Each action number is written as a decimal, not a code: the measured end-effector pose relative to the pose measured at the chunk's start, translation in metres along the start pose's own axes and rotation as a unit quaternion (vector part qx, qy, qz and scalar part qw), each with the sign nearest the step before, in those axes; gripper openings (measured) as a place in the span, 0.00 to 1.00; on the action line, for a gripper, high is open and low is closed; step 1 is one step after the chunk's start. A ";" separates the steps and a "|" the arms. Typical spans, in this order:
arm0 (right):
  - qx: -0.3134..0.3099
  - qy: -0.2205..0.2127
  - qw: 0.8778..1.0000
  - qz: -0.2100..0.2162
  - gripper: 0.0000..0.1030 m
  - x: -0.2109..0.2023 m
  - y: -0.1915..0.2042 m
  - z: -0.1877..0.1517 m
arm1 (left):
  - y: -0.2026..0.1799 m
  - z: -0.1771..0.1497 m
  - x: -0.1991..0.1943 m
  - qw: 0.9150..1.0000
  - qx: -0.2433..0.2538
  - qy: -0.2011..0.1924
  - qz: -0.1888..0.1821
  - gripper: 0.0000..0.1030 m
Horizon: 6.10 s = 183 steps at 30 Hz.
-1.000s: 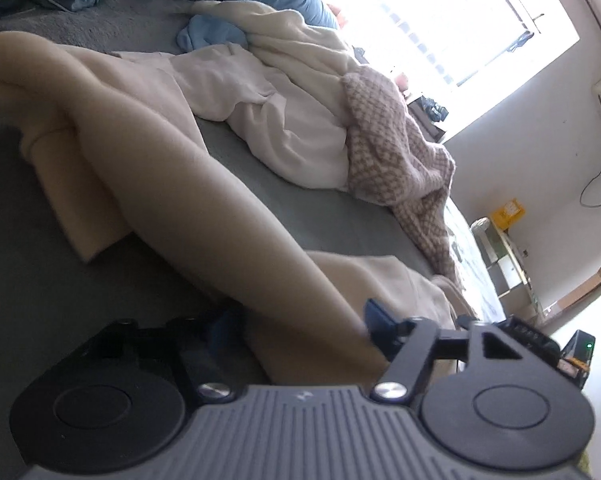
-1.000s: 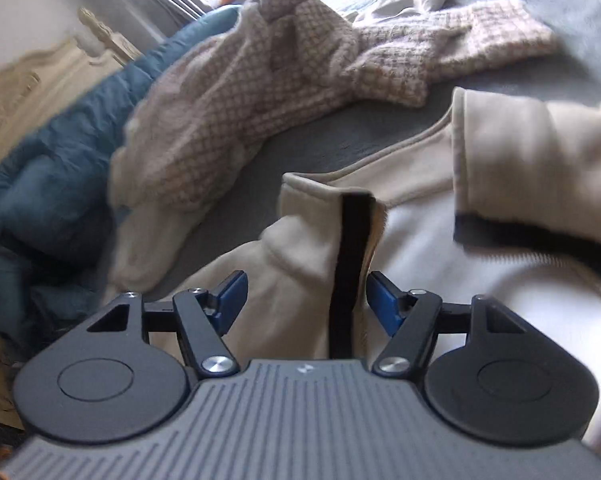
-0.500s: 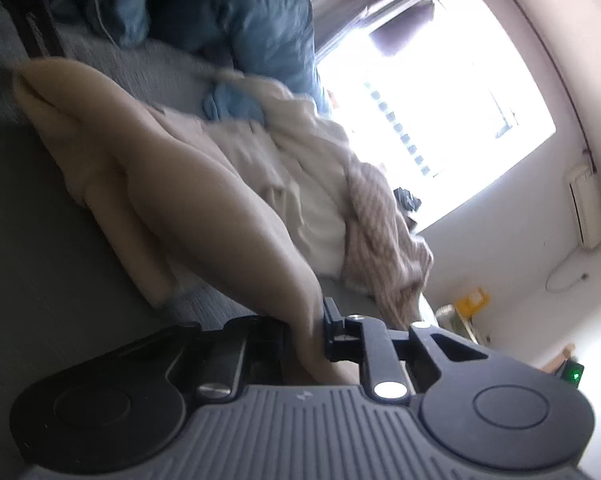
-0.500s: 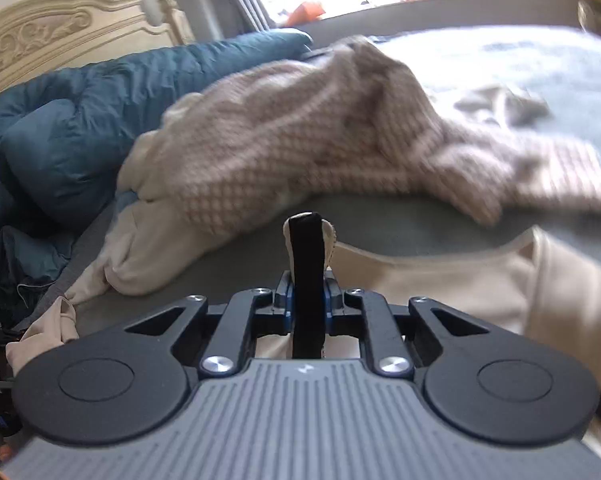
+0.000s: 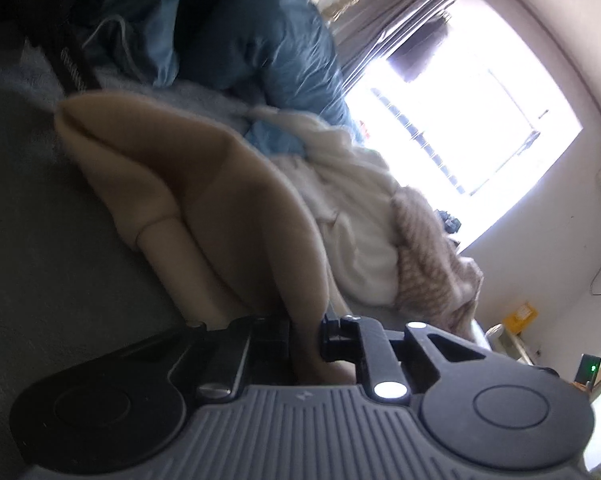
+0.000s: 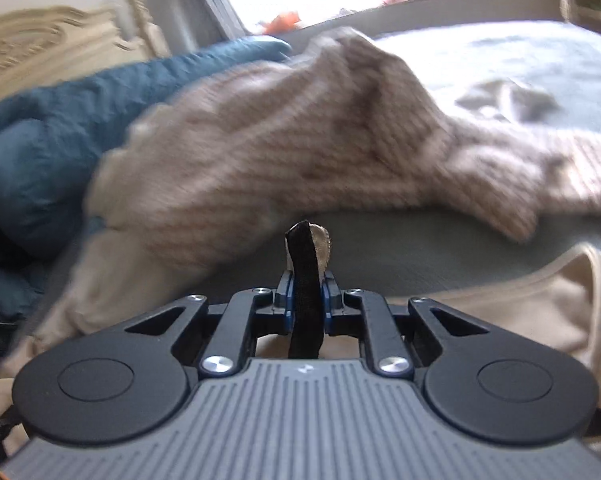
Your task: Fold clothes
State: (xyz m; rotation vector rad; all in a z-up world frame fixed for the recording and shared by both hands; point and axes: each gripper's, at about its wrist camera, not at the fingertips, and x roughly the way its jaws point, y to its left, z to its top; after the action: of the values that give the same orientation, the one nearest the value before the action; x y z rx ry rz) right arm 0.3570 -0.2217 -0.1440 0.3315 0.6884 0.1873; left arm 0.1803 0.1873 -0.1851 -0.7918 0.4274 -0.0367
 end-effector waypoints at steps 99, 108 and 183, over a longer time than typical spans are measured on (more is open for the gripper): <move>0.033 0.132 0.987 0.087 0.42 -0.321 0.008 -0.238 | -0.039 -0.082 -0.295 0.966 0.192 0.136 -0.104 0.76; 0.002 0.139 0.985 0.100 0.23 -0.303 0.007 -0.256 | -0.023 -0.131 -0.319 0.962 0.217 0.143 -0.079 0.75; 0.326 0.041 0.938 0.107 0.32 -0.367 -0.121 -0.319 | 0.007 -0.158 -0.236 0.951 -0.003 0.278 -0.135 0.51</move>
State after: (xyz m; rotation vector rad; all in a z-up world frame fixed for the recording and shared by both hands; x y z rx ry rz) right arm -0.1210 -0.3604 -0.2020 1.0430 0.7858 0.1760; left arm -0.0971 0.1290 -0.2038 -0.8365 0.8491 -0.5258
